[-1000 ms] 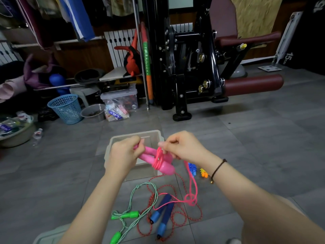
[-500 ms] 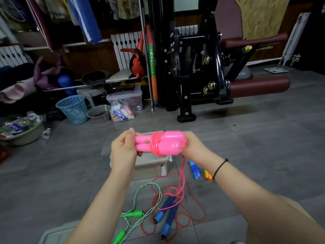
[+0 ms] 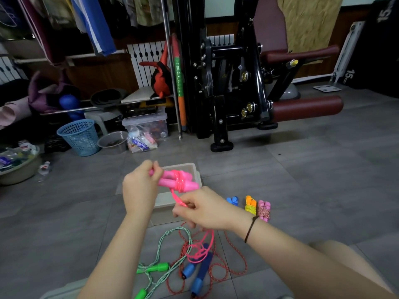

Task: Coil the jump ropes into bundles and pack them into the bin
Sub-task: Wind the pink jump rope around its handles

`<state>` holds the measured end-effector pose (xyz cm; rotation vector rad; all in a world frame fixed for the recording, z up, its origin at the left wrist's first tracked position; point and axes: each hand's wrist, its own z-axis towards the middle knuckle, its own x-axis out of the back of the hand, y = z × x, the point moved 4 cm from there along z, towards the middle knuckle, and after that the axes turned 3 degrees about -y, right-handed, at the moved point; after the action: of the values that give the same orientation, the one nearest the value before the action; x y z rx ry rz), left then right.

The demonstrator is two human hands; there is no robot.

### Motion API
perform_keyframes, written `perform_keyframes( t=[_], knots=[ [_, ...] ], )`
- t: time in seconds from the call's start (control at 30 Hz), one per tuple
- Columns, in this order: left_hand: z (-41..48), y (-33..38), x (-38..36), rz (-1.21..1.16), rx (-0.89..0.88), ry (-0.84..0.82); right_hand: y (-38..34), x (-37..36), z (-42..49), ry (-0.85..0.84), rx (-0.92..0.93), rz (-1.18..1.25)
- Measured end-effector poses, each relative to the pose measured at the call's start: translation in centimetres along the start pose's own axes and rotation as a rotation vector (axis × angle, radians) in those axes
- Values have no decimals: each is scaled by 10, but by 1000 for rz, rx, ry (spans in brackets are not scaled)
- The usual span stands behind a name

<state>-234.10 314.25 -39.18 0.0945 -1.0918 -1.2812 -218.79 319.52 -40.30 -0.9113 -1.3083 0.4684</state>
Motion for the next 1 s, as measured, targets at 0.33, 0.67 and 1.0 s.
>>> perform_keyframes(
  t=[0.33,0.67,1.0],
  knots=[
    [-1,12,-9,7,-345,-214,29,70,0,409,-31,-79],
    [-20,34,7,-689,-55,-424,28,52,3,285,-65,232],
    [-5,-14,7,-768,447,224,8,1,11,77,-109,242]
  ],
)
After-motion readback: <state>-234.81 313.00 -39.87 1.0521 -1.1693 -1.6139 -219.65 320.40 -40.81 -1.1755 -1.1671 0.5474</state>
